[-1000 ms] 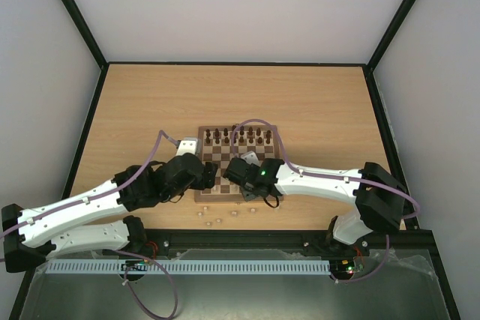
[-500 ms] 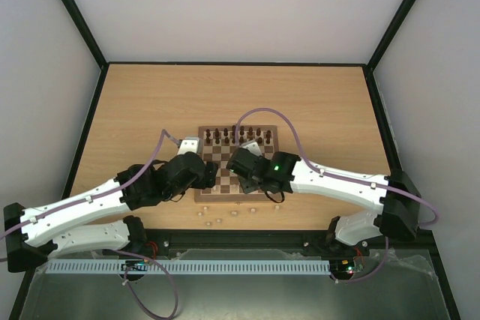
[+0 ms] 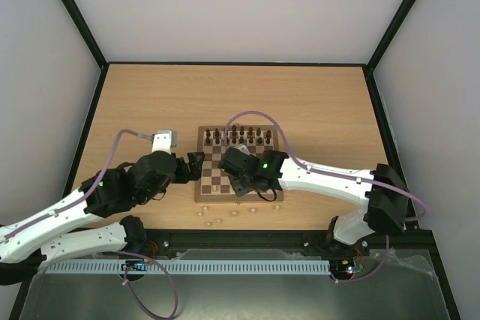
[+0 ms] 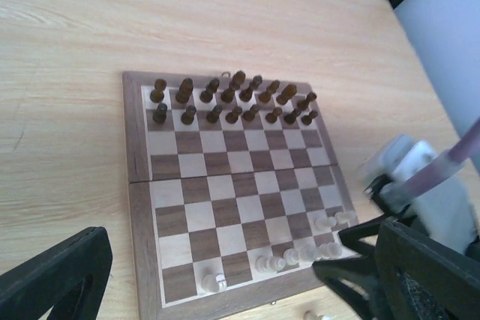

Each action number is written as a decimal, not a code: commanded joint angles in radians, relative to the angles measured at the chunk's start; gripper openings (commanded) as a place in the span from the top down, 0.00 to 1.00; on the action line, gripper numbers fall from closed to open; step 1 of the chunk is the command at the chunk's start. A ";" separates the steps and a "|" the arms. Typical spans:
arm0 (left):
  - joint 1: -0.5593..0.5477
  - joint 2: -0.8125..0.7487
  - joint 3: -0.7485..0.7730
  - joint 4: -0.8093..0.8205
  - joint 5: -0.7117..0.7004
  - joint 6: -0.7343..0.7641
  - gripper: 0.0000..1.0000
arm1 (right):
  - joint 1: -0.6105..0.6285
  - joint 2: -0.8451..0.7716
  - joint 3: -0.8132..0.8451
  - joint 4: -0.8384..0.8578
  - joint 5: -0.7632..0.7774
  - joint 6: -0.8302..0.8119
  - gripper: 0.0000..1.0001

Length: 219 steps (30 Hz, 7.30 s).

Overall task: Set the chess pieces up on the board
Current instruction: Adjust the chess piece on the chessboard, then move the chess piece to the chessboard.

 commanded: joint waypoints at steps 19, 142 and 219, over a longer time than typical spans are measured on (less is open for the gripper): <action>0.007 -0.087 0.008 -0.085 -0.069 -0.026 0.01 | 0.049 0.219 0.108 -0.023 -0.040 -0.029 0.61; 0.070 -0.007 -0.051 0.028 -0.006 0.043 0.01 | -0.041 0.193 0.055 -0.107 0.003 -0.058 0.64; 0.201 0.011 -0.100 0.093 0.107 0.111 0.01 | -0.045 0.260 0.106 -0.010 -0.115 -0.125 0.75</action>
